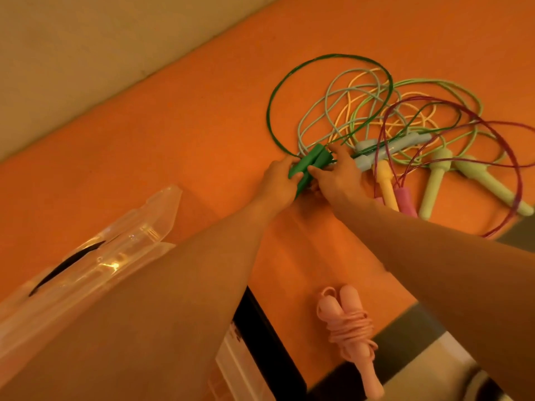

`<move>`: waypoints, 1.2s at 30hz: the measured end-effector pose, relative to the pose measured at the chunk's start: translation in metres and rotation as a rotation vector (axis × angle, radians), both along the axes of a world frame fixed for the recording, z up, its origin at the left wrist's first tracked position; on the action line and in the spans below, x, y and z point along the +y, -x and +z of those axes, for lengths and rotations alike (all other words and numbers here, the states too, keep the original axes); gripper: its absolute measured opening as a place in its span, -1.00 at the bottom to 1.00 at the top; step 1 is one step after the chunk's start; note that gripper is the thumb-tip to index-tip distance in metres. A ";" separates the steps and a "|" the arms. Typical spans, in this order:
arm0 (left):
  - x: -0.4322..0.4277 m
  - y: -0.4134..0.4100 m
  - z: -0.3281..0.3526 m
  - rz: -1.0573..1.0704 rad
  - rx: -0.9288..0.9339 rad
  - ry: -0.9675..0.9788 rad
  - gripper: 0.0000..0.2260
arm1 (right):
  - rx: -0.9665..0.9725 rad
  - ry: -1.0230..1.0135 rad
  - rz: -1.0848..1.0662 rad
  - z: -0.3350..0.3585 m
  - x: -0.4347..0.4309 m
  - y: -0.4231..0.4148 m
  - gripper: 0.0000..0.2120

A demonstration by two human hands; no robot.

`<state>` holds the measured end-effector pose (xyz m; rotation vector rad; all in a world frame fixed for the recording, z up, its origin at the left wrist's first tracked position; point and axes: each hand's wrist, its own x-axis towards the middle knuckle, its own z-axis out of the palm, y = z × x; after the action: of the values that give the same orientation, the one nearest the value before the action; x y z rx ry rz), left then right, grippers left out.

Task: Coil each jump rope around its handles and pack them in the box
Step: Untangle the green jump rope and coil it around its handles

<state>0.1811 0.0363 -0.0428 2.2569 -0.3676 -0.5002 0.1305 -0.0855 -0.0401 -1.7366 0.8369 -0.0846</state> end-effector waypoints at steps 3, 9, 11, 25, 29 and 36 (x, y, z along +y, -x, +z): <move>-0.003 0.006 0.004 0.000 0.026 -0.027 -0.78 | -0.040 -0.050 -0.027 0.008 0.000 0.005 -0.35; -0.004 0.034 0.052 0.071 0.132 0.144 -0.83 | -0.101 -0.185 -0.013 0.072 -0.009 0.027 -0.16; -0.004 0.047 0.078 0.089 0.158 0.204 -0.82 | -0.106 -0.197 0.039 0.107 -0.015 0.038 -0.12; 0.068 0.227 0.332 0.082 0.387 0.751 -0.86 | -0.187 -0.009 0.349 0.382 0.032 0.200 -0.15; 0.098 0.265 0.386 0.067 0.355 0.779 -0.79 | -0.234 0.032 0.391 0.433 0.060 0.241 -0.17; 0.141 0.293 0.436 0.035 0.199 0.662 -0.75 | -0.332 0.019 0.417 0.471 0.103 0.279 -0.20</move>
<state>-0.1120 0.1775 0.3930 1.5589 -0.3300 -0.4905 -0.1484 0.0175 0.4305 -1.8171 0.2259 -0.0980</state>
